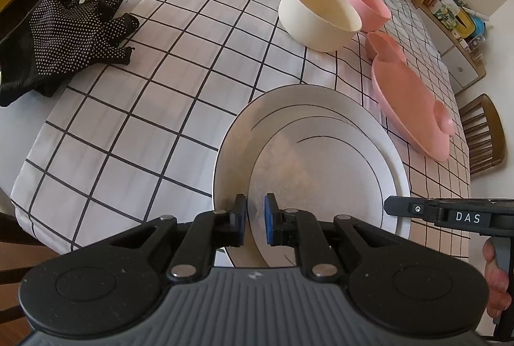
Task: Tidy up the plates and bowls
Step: 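Open both grippers and withdraw from the stacked plates, then move both grippers to the rim of the pink pig-shaped plate, then close both grippers on the pink pig-shaped plate rim, then lift the pink pig-shaped plate with both grippers and carry it toward the white plates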
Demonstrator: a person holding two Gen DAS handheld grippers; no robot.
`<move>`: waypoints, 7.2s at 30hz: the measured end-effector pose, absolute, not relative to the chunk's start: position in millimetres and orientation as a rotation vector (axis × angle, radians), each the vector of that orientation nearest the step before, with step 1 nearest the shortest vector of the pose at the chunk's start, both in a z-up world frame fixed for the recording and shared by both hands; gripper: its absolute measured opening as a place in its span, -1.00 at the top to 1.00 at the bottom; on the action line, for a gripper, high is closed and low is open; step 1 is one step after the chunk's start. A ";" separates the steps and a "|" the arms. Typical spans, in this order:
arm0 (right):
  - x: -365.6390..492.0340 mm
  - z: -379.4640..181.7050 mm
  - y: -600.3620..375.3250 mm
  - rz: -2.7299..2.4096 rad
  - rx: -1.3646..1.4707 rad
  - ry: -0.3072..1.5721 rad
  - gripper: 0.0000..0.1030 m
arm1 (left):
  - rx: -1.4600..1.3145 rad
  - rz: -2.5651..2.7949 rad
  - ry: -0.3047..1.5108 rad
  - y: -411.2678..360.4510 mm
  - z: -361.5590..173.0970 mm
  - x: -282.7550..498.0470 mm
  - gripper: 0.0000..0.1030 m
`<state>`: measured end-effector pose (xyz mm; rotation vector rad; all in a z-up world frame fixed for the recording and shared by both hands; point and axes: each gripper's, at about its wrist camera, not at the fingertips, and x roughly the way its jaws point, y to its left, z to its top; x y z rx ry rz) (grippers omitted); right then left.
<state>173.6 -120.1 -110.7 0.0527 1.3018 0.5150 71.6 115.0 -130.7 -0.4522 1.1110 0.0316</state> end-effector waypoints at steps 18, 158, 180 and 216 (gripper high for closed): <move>160.3 -83.6 -120.3 0.550 0.013 1.224 0.56 | -0.341 0.025 1.046 105.1 -100.0 63.4 0.78; 208.5 -78.5 -256.7 0.248 0.125 1.078 0.82 | -0.033 -0.176 1.050 -29.1 -84.5 247.1 0.73; 153.8 -62.0 -203.0 0.311 0.114 1.072 0.82 | -0.044 -0.140 1.029 29.1 -67.8 179.6 0.73; 142.0 -88.2 -120.9 0.437 0.040 1.143 0.80 | -0.110 -0.023 1.059 112.9 -93.5 150.6 0.73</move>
